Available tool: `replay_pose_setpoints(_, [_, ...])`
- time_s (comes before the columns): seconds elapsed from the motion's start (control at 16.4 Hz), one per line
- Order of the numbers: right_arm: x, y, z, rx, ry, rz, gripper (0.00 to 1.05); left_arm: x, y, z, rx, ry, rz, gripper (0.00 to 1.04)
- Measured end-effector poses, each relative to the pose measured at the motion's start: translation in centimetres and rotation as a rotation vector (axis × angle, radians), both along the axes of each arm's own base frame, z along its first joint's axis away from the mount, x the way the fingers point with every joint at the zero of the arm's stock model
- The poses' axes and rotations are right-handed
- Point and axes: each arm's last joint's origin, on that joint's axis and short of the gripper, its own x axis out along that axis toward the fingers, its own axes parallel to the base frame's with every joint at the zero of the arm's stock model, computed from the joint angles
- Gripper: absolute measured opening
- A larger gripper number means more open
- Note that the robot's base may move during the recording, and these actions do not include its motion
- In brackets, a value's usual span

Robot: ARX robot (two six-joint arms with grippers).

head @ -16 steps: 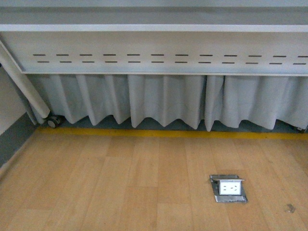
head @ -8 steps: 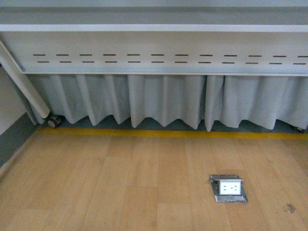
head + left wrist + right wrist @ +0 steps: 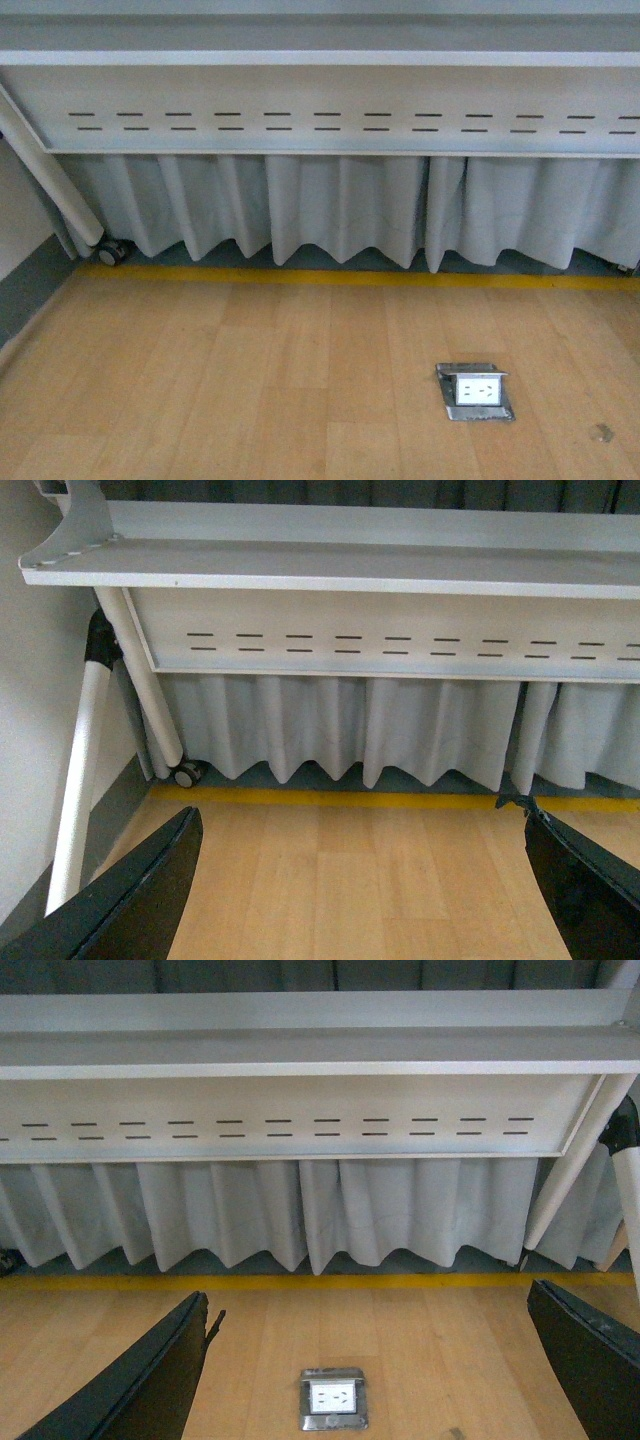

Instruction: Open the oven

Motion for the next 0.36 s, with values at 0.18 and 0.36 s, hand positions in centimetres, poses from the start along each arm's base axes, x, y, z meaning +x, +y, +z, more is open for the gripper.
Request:
replay_pose_setpoints(0.18, [0.0,0.0,0.0,0.0,0.0,0.0,0.98,0.0,0.0,0.0,0.0,0.0,0.0,0.98])
replay_pose_setpoints(0.36, [0.0,0.0,0.0,0.0,0.0,0.0,0.98,0.0,0.0,0.0,0.0,0.0,0.0,0.98])
